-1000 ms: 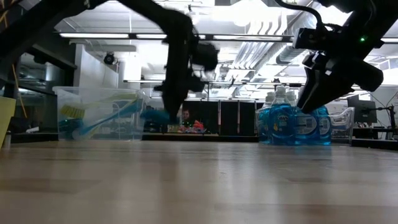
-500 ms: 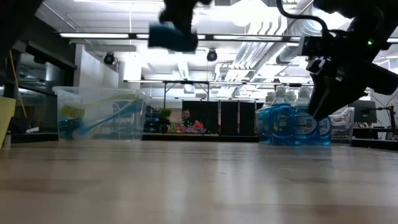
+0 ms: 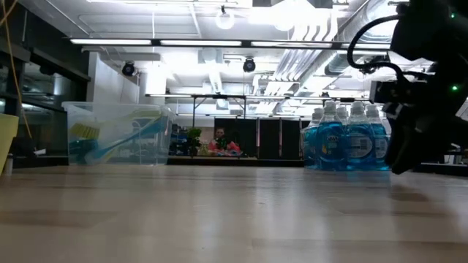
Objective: Pick & Place Kitchen Sink Supplies
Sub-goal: Put the sponge into the yellow bin
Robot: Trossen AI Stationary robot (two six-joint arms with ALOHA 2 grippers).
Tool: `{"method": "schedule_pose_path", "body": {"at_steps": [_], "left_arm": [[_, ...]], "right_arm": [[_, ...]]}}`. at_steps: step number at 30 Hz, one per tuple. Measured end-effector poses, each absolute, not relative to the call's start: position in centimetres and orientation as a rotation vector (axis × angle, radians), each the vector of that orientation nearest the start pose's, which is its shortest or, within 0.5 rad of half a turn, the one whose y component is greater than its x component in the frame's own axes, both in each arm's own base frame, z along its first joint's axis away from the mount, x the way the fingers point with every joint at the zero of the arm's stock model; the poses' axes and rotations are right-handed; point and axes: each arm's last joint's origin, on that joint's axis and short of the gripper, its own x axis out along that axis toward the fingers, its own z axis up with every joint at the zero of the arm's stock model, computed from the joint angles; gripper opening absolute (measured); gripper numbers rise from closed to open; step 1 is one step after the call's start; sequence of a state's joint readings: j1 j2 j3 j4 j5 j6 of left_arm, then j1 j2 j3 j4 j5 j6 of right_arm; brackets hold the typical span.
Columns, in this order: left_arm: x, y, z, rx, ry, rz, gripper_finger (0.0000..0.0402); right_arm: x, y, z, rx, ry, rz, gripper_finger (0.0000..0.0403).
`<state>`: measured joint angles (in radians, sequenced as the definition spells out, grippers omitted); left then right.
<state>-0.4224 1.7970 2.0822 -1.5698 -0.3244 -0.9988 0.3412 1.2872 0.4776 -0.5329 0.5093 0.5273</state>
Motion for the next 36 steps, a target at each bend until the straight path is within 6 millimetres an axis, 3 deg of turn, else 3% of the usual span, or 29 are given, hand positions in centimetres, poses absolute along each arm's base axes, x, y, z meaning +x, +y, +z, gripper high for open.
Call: {"method": "schedule_pose_path", "body": {"at_steps": [9, 18, 25, 36], "left_arm": [[26.3, -19.4, 34.5, -0.648, 1.134, 0.739, 0.0000], [22.7, -23.4, 29.8, -0.868, 1.158, 0.990, 0.0000], [21.3, -24.8, 26.4, -0.965, 1.138, 1.080, 0.0000], [20.2, -23.8, 21.5, -0.930, 1.175, 1.209, 0.0000]], "right_arm": [[18.0, 4.9, 13.2, -0.063, 1.070, -0.429, 0.0181], [18.3, 5.0, 13.3, -0.042, 1.048, -0.410, 0.0181], [18.4, 5.1, 13.3, -0.031, 1.037, -0.404, 0.0181], [18.5, 5.2, 13.4, -0.020, 1.025, -0.397, 0.0181]]}}
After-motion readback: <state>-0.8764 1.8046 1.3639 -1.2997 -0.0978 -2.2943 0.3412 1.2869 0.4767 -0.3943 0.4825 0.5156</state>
